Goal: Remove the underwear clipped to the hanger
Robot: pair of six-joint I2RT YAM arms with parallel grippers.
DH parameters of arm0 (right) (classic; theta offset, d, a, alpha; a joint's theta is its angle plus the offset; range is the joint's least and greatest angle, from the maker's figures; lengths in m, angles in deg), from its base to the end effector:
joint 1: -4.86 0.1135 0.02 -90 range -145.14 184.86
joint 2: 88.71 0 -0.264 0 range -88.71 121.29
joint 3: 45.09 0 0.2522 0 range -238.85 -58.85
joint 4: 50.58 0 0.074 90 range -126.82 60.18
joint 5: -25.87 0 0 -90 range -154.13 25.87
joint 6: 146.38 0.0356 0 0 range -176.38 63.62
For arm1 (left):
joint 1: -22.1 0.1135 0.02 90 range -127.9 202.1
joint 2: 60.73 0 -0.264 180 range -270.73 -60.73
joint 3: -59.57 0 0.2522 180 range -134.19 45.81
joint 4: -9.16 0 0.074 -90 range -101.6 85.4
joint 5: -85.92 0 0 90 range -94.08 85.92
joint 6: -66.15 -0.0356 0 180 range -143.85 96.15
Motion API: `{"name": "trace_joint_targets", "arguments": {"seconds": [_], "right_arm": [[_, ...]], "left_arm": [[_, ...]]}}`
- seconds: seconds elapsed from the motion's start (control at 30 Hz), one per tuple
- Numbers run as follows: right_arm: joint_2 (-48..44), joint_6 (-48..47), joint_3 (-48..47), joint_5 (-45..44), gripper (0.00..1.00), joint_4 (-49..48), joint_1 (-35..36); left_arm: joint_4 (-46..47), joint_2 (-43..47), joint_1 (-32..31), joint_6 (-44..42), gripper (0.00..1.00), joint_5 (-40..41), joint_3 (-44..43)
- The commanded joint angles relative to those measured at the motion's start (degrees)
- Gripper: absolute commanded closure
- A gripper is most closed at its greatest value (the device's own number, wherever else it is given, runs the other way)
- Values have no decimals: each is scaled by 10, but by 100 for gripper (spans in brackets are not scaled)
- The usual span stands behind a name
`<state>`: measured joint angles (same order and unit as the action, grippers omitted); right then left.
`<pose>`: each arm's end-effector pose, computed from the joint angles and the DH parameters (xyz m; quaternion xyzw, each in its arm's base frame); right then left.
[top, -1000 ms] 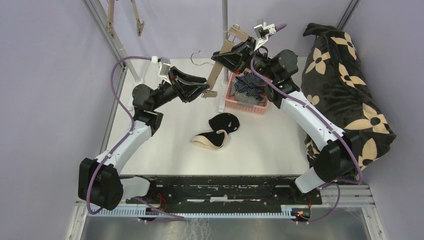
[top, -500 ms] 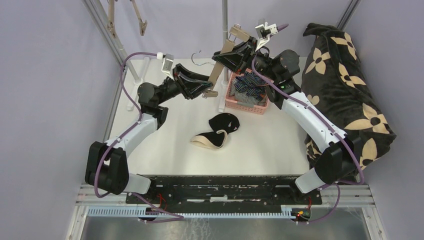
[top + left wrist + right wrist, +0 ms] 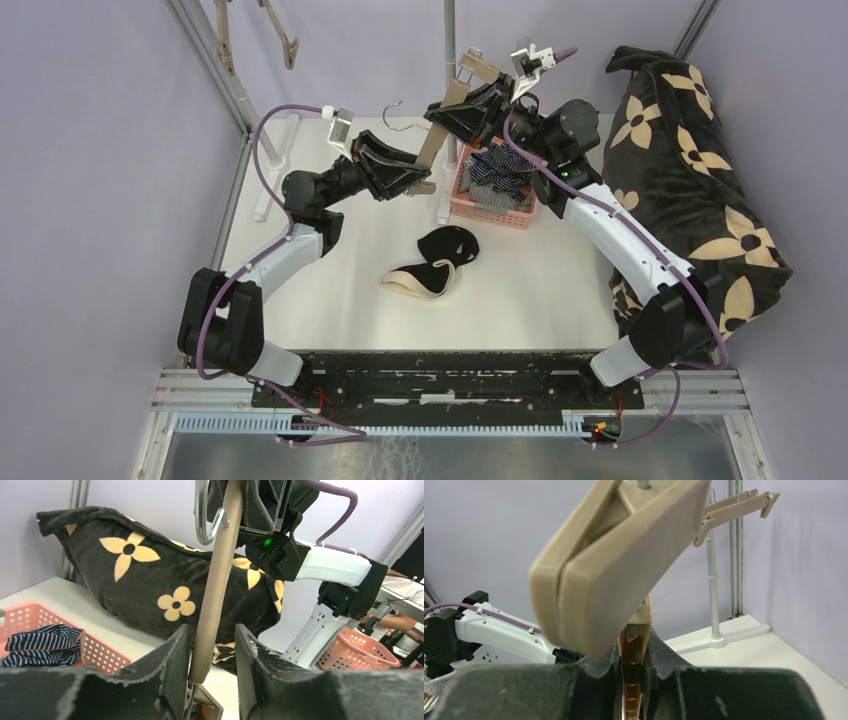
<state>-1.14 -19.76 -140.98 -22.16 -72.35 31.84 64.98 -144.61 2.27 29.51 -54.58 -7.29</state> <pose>0.2969 0.1779 0.4641 -0.2700 0.4906 0.5783 0.5933 0.2807 -0.1304 0.3627 0.2556 0.4852 -0.6342 0.5450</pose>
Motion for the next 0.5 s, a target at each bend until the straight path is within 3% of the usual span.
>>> {"name": "trace_joint_targets", "arguments": {"seconds": [0.0,0.2,0.43,0.47], "right_arm": [[-12,6,-7,-2,99,-34,3],[-8,10,-8,2,99,-37,5],[-10,2,-1,0,99,-29,7],[-12,-1,2,-1,94,-27,7]], "left_arm": [[35,-4,-10,18,60,-18,-22],[42,-2,-12,4,94,-8,-23],[38,15,-12,9,97,4,-36],[36,18,-12,14,97,7,-39]]}}
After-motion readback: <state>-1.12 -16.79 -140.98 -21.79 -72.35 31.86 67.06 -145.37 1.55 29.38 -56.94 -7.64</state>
